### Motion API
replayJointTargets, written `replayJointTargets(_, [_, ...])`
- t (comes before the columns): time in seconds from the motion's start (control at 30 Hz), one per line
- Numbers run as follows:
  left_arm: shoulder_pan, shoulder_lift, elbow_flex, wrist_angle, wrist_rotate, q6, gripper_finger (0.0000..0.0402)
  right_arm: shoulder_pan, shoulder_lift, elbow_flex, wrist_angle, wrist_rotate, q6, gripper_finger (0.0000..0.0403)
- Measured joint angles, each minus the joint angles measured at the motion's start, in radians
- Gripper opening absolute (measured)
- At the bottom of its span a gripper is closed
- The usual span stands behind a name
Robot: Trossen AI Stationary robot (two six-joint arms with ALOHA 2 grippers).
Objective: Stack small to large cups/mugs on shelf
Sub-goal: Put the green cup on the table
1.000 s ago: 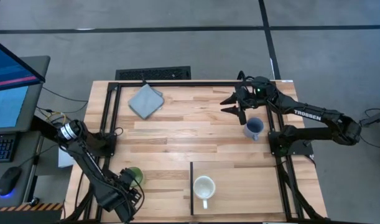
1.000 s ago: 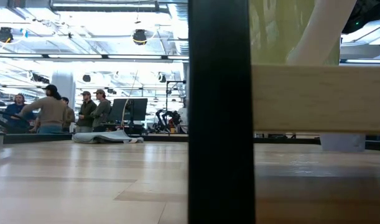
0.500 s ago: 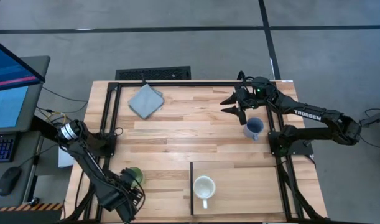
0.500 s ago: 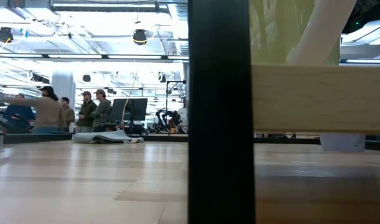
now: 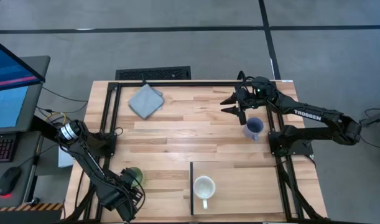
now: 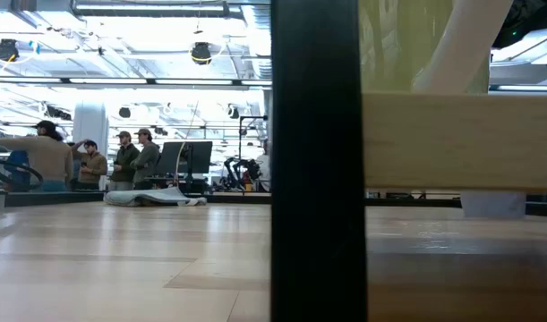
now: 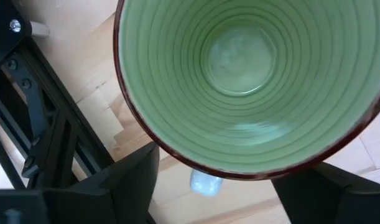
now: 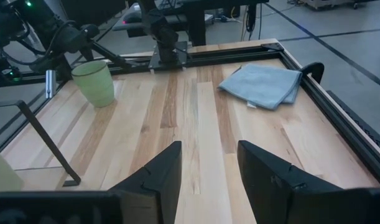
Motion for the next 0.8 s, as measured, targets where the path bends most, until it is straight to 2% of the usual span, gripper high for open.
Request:
replayJointTargets(0.3, [0.000, 0.000, 0.000, -0.002, -0.009, -0.014, 0.0194, 0.000, 0.000, 0.000, 0.000, 0.000, 0.000, 0.0178])
replayJointTargets(0.8, [0.000, 0.000, 0.000, 0.017, -0.033, 0.001, 0.0131, 0.000, 0.000, 0.000, -0.005, 0.000, 0.000, 0.0178])
